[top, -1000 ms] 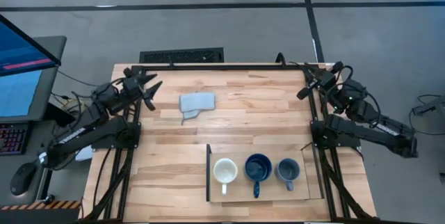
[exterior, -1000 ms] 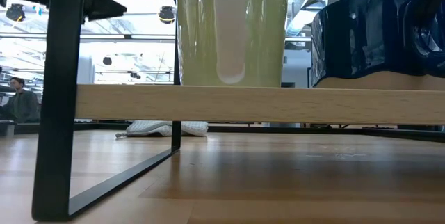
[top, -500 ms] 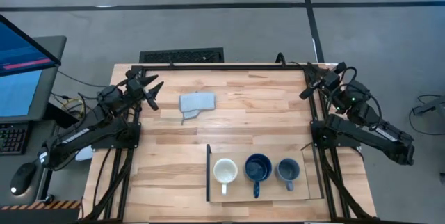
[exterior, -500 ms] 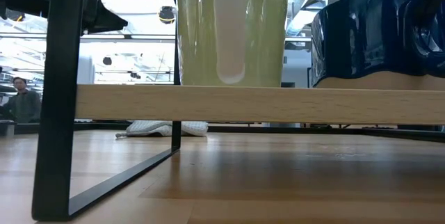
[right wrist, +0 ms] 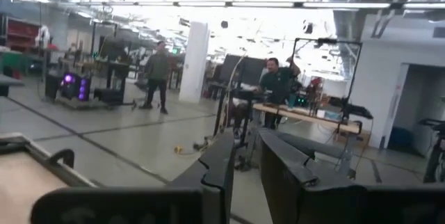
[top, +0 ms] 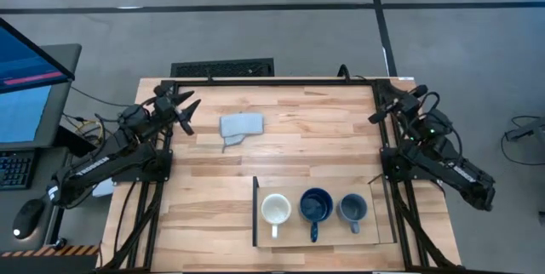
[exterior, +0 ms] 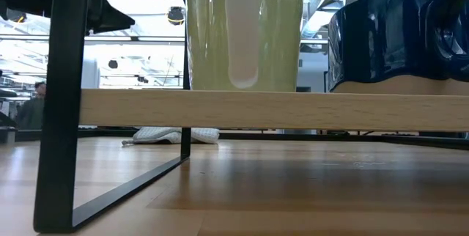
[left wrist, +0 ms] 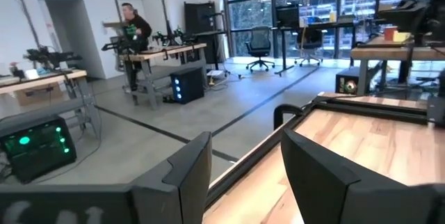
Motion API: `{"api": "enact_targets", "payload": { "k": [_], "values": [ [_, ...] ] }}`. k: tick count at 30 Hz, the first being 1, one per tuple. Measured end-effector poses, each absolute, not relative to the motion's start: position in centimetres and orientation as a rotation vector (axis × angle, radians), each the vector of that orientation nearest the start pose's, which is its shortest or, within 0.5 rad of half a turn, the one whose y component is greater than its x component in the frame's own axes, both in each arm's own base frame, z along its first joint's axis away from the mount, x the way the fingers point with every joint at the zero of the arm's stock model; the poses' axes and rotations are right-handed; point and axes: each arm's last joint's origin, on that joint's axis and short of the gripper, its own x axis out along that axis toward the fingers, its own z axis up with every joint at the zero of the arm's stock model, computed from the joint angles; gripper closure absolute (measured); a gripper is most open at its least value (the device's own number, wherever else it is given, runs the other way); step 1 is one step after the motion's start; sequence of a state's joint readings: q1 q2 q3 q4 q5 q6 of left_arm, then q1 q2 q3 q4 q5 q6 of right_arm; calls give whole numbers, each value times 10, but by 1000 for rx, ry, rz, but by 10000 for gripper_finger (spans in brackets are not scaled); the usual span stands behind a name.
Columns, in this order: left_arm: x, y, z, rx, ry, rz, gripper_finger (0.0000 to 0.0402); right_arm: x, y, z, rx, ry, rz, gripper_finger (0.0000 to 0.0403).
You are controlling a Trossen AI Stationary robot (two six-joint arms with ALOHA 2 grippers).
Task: Stack small to large cups/mugs on shelf
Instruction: Return to Home Position
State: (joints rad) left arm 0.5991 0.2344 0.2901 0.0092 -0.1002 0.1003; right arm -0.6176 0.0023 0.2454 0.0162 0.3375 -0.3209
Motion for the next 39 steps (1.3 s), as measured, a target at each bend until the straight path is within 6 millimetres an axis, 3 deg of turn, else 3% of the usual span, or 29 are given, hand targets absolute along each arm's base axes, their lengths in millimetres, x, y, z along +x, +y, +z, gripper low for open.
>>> {"api": "enact_targets", "payload": {
  "k": [10, 17, 28, 34, 39],
  "values": [
    [81, 59, 237, 83, 48, 689, 235, 53, -50, 243, -330, -96, -983, 317],
    [78, 57, 240, 97, 7, 695, 235, 53, -50, 243, -329, -95, -985, 317],
    [56, 42, 241, 93, -81, 700, 235, 53, -50, 243, -330, -94, -985, 317],
    [57, 42, 242, 91, -85, 692, 235, 53, -50, 242, -329, -91, -985, 317],
    [65, 48, 229, 123, -208, 690, 235, 54, -50, 241, -328, -80, -984, 317]
  ]
}}
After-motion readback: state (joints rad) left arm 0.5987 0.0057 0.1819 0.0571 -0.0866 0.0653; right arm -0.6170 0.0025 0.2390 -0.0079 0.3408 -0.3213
